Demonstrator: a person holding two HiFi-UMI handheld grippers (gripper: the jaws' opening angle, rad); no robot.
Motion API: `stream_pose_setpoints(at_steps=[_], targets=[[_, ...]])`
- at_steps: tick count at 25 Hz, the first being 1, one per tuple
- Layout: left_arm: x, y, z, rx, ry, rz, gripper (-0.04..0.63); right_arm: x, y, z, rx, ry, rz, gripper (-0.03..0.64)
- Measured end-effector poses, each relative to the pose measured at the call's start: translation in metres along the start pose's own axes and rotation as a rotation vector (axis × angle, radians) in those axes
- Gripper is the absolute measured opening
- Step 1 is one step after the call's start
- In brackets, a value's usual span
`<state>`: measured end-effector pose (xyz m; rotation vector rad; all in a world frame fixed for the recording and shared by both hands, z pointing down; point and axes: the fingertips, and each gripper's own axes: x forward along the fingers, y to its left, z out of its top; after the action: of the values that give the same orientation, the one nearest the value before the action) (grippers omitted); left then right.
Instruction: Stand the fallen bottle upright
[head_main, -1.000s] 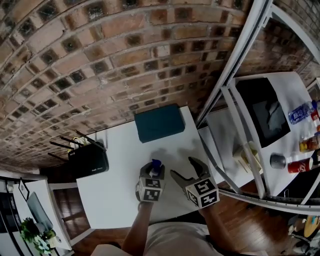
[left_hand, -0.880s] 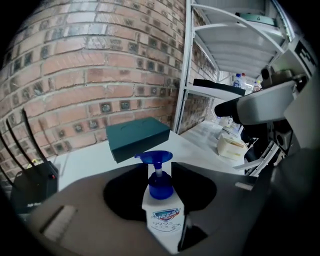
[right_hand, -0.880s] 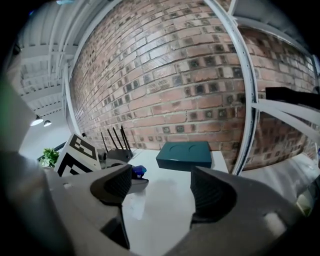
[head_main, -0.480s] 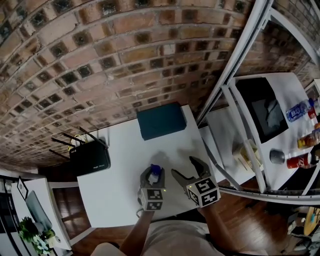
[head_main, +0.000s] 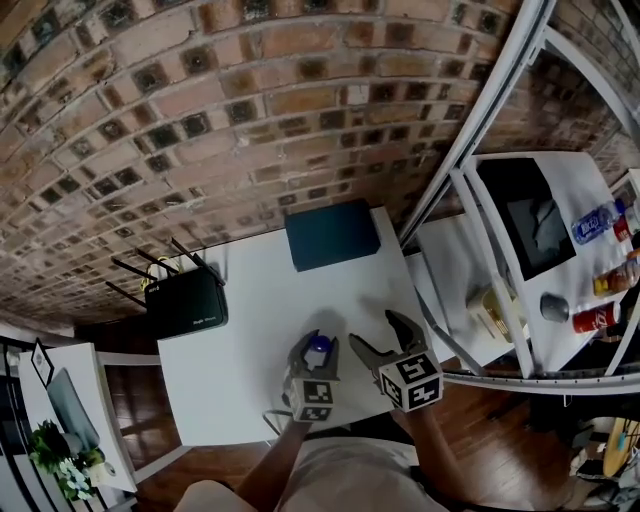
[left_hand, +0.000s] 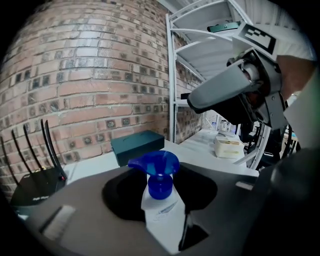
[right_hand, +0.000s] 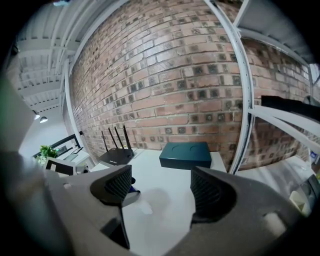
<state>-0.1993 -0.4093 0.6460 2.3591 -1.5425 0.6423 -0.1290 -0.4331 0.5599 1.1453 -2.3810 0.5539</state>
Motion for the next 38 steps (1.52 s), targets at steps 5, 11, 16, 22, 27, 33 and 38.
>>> stream_pose_setpoints(at_steps=[5,11,16,22,27,33,38], targets=[[0.000,0.003,-0.008,-0.004,-0.036,-0.003,0.206,-0.012,0.007,-0.001,-0.010,-0.017,-0.019,0.356],[-0.014,0.015,-0.015,-0.084,-0.061,-0.012,0.365,-0.029,0.019,-0.009,-0.022,-0.032,-0.034,0.356],[-0.043,0.010,-0.014,-0.124,-0.116,0.021,0.379,-0.047,0.031,-0.005,-0.071,-0.074,-0.018,0.355],[-0.100,0.004,0.009,-0.135,-0.214,0.178,0.379,-0.089,0.042,0.019,-0.152,-0.272,0.013,0.356],[-0.165,-0.023,0.053,-0.166,-0.340,0.317,0.355,-0.154,0.047,0.029,-0.203,-0.463,0.025,0.356],[-0.231,-0.121,0.079,-0.211,-0.410,0.491,0.337,-0.260,0.008,-0.023,-0.195,-0.511,0.042,0.355],[-0.296,-0.203,0.073,-0.240,-0.384,0.568,0.318,-0.315,0.012,-0.075,-0.183,-0.422,0.129,0.325]])
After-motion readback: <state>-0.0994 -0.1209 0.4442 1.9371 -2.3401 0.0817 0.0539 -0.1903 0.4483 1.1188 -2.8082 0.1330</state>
